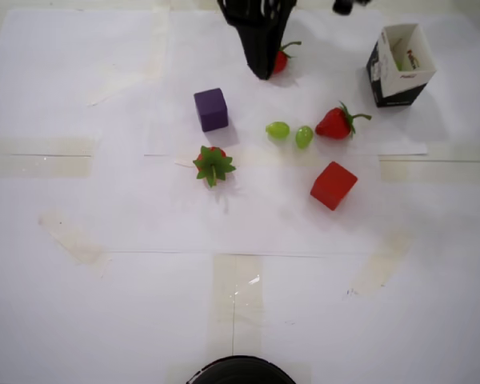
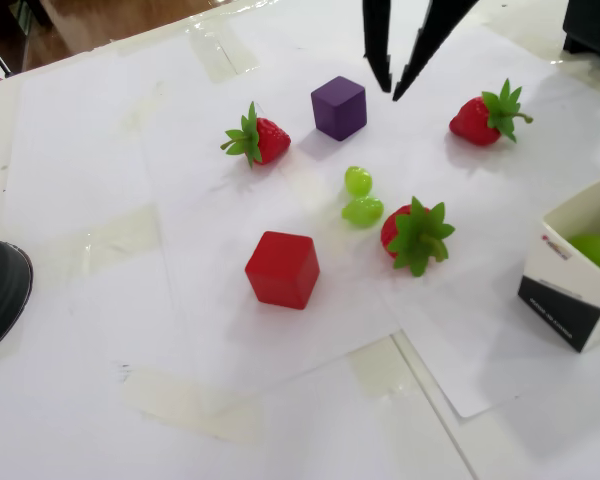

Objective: Pick up the grapes and place them in the box.

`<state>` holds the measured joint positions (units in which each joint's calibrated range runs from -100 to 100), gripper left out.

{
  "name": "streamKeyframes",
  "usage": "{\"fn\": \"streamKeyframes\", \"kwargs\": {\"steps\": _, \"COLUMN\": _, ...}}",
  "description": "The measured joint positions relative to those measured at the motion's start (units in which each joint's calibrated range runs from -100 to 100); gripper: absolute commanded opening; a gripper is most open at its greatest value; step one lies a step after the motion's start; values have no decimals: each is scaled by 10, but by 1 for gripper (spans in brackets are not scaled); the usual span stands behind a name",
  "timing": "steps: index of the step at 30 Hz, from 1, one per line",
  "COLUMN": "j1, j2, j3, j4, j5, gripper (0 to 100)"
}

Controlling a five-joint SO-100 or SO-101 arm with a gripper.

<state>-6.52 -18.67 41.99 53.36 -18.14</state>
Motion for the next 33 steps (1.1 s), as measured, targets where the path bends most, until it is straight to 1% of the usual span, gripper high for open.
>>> {"fn": "streamKeyframes", "kwargs": {"steps": 6, "j1": -7, "j2": 97, "j3": -71, "j4": 0, "j5": 13, "gripper": 15}}
{"fn": "streamKeyframes", "kwargs": {"steps": 9, "j1": -21, "j2": 126, "j3": -81, "j4": 0, "j5": 19, "gripper": 15}}
{"fn": "streamKeyframes", "kwargs": {"steps": 17, "j1": -46, "j2": 154, "j3": -81, "j4": -1, "j5": 21, "gripper": 18}}
{"fn": "streamKeyframes", "kwargs": {"steps": 19, "j1": -46, "j2": 161, "j3": -81, "j4": -6, "j5": 23, "gripper": 20}}
{"fn": "streamKeyframes", "kwargs": {"steps": 25, "j1": -43, "j2": 184, "j3": -81, "j4": -34, "j5": 31, "gripper": 22}}
{"fn": "streamKeyframes", "kwargs": {"steps": 33, "j1": -45, "j2": 226, "j3": -100, "j4": -54, "j5": 32, "gripper": 21}}
